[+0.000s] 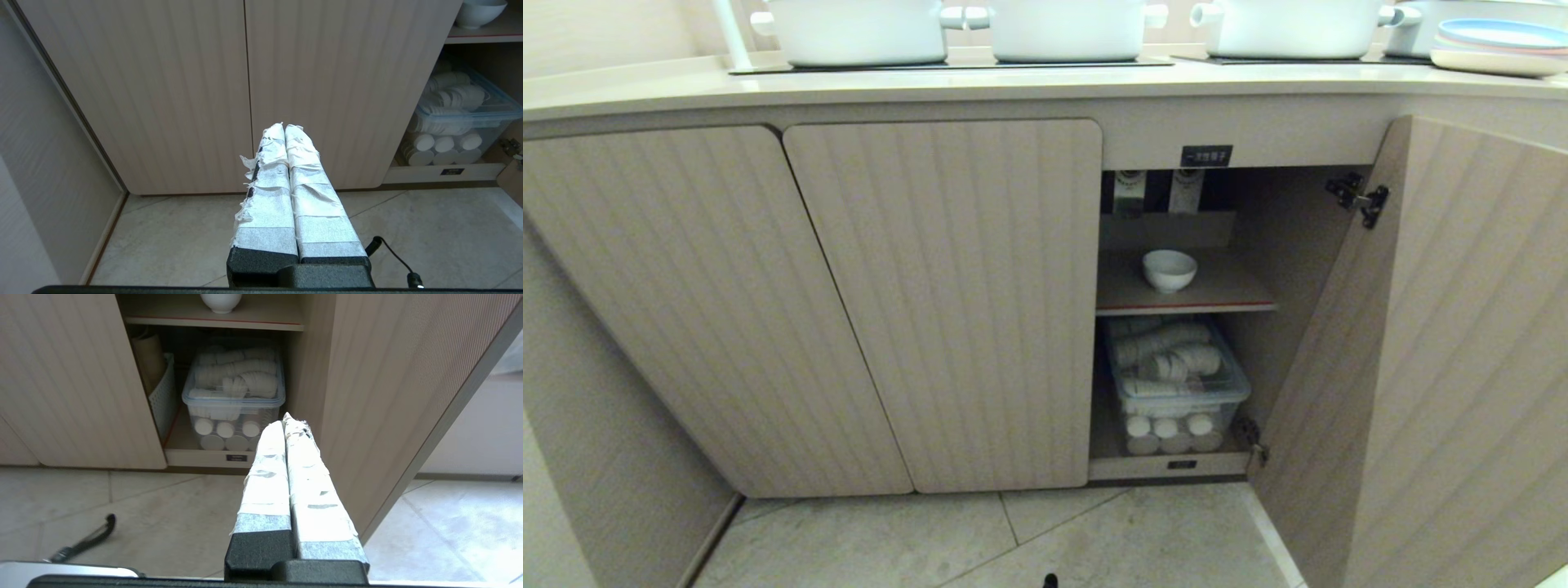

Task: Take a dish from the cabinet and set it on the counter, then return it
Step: Close the cabinet door

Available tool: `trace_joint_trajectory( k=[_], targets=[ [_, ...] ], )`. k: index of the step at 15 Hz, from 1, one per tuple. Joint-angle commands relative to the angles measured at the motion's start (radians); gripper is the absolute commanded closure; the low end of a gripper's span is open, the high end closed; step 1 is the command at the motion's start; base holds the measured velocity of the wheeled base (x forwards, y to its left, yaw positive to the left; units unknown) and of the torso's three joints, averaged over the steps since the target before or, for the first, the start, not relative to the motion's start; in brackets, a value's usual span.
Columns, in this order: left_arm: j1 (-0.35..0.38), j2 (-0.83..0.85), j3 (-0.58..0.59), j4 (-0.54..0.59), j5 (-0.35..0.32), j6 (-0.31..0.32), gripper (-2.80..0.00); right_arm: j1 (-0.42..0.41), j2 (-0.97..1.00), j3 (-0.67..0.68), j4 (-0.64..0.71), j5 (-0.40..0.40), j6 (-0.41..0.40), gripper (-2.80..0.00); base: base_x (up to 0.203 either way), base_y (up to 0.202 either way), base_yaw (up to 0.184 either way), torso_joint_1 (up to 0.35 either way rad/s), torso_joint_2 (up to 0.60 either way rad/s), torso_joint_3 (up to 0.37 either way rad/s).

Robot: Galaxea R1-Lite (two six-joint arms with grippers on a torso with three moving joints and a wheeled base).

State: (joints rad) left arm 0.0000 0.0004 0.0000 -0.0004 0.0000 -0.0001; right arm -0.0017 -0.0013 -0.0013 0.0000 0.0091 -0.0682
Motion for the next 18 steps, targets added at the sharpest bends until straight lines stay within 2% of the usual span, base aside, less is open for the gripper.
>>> trace_joint_trajectory(
  k=[1,5,14,18],
  targets=[
    [0.0,0.0,0.0,-0.001,0.0,0.0,0.0,0.0,0.001,0.001,0.002,0.002,-0.019,0.0,0.0,0.0,0.0,0.0,0.0,0.0],
    [0.0,0.0,0.0,-0.001,0.002,0.0,0.0,0.0,0.001,0.0,-0.006,0.006,-0.085,0.0,0.0,0.0,0.0,0.0,0.0,0.0],
    [0.0,0.0,0.0,0.0,0.0,0.0,0.0,-0.003,0.017,-0.008,-0.012,0.002,-0.067,0.0,0.0,0.0,0.0,0.0,0.0,0.0],
    [0.0,0.0,0.0,0.0,0.0,0.0,0.0,-0.003,0.061,-0.139,-0.061,0.018,-0.07,0.0,0.0,0.0,0.0,0.0,0.0,0.0]
  ],
)
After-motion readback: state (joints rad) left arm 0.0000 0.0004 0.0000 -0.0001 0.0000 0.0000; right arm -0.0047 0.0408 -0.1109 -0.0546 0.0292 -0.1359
